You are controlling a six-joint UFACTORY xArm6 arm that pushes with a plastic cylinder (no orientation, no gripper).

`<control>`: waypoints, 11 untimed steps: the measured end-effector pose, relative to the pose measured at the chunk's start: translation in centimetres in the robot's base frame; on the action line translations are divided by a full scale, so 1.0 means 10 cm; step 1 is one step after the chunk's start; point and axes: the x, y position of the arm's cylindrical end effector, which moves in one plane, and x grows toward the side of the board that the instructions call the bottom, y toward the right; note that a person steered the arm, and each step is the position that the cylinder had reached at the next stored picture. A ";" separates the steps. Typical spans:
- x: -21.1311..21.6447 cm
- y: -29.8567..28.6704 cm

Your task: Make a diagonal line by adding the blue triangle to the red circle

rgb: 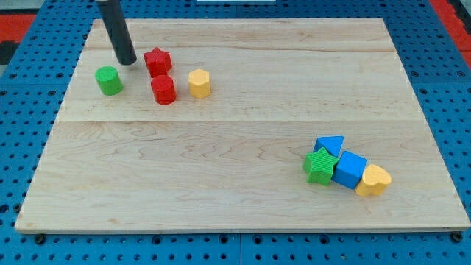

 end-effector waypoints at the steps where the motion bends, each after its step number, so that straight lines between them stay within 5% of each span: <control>1: -0.20 0.36; 3: 0.08 0.62; 4: -0.25 1.31; 5: -0.12 2.54; 7: 1.31 4.23; 8: 2.04 3.51; 11: 2.21 1.94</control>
